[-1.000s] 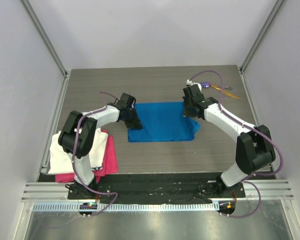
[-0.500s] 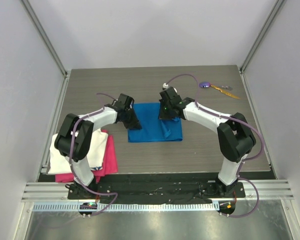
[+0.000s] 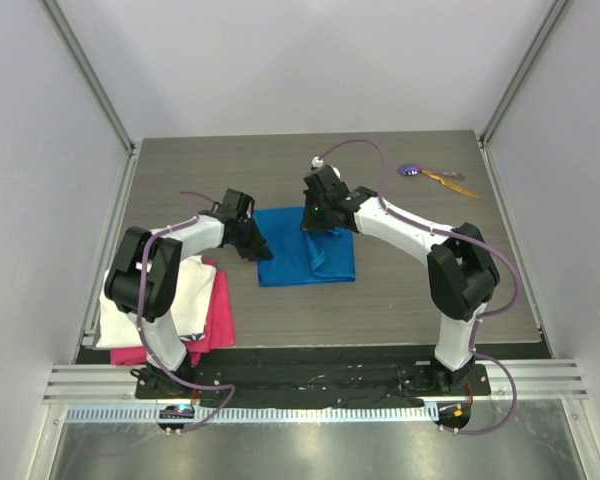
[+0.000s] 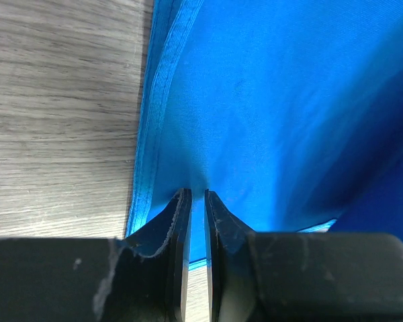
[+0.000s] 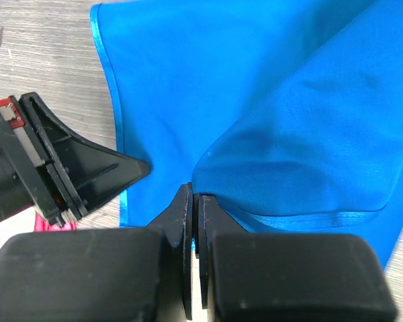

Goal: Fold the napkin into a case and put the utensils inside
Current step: Fold the rectangle-folded napkin at the center of the board.

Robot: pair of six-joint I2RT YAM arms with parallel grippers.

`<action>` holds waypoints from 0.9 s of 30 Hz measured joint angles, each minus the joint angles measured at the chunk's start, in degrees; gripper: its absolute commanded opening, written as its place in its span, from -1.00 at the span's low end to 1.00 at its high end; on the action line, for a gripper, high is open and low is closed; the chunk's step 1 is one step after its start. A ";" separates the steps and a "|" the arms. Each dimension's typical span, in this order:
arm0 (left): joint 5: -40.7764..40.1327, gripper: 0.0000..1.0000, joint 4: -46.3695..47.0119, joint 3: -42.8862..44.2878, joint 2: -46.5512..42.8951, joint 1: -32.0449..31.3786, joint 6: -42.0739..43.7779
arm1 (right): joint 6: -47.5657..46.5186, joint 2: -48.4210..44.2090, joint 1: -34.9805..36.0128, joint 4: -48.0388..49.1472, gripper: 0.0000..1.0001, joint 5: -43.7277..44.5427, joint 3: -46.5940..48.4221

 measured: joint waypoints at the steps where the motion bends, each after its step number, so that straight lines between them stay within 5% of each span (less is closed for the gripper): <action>1: 0.07 -0.63 0.15 -0.09 0.00 0.00 0.00 | 0.68 0.90 0.31 -0.39 -0.98 -0.04 0.68; 23: 0.09 -0.63 1.73 -2.08 -1.36 -0.11 0.00 | 8.26 13.60 2.75 -0.37 -0.97 -1.20 8.94; 27: 0.09 -0.56 1.88 -2.27 -1.55 -0.11 0.00 | 8.26 15.45 3.10 -0.39 -0.49 -1.90 10.14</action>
